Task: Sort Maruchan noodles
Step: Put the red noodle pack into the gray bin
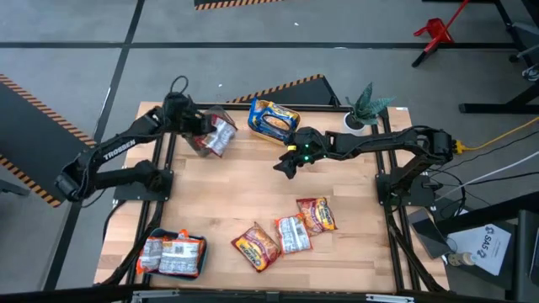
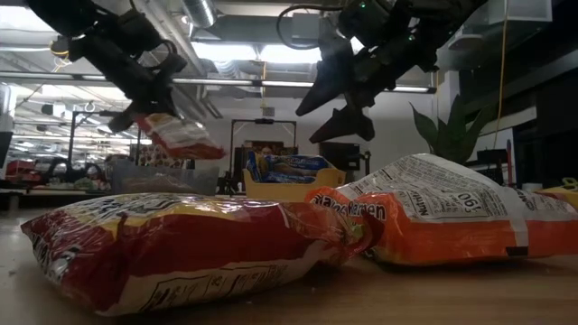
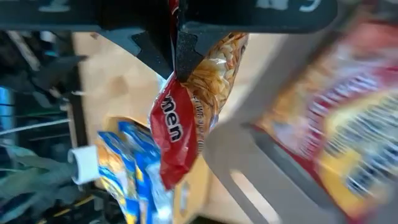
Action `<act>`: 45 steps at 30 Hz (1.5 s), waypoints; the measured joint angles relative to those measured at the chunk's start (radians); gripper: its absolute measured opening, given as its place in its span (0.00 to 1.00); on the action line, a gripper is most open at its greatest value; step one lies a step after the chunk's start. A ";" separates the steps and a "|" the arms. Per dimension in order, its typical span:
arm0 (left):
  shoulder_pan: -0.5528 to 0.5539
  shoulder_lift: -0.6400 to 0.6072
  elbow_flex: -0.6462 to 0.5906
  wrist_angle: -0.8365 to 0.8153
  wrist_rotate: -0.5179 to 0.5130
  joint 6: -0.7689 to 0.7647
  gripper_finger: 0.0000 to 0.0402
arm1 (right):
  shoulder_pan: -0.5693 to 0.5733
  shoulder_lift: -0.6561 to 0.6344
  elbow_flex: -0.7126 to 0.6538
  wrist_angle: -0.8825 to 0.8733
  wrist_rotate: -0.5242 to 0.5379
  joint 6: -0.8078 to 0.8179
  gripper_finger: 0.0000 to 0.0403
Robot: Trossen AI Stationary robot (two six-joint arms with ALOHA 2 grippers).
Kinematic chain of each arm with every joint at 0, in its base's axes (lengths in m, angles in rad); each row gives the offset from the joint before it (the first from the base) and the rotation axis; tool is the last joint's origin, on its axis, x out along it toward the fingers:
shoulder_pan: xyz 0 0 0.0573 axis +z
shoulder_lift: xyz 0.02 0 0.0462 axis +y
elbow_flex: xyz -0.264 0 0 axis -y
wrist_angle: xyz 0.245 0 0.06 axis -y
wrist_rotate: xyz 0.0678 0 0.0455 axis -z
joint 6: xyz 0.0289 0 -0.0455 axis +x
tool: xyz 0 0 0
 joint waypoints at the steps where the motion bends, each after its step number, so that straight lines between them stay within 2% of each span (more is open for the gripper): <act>1: 0.020 0.000 0.014 -0.024 -0.008 0.032 0.00 | 0.000 0.000 0.000 -0.001 0.002 0.000 0.67; 9: 0.132 0.005 0.133 -0.165 -0.039 0.232 0.00 | 0.000 0.001 0.000 -0.003 0.036 0.000 0.67; 15: 0.168 0.077 0.196 -0.331 -0.075 0.427 0.00 | 0.000 0.001 -0.001 -0.004 0.051 0.000 0.67; 25: 0.170 0.226 0.197 -0.320 -0.084 0.596 0.00 | 0.000 0.001 -0.001 -0.005 0.051 0.000 0.67; 30: 0.186 0.271 0.197 -0.311 -0.024 0.665 0.00 | 0.000 0.001 -0.001 -0.005 0.051 0.000 0.67; 34: 0.185 0.292 0.197 -0.309 0.002 0.714 0.00 | 0.000 0.001 -0.001 -0.005 0.051 -0.002 0.67; 45: 0.185 0.295 0.197 -0.314 -0.023 0.780 0.00 | 0.000 0.001 -0.001 -0.006 0.051 -0.004 0.67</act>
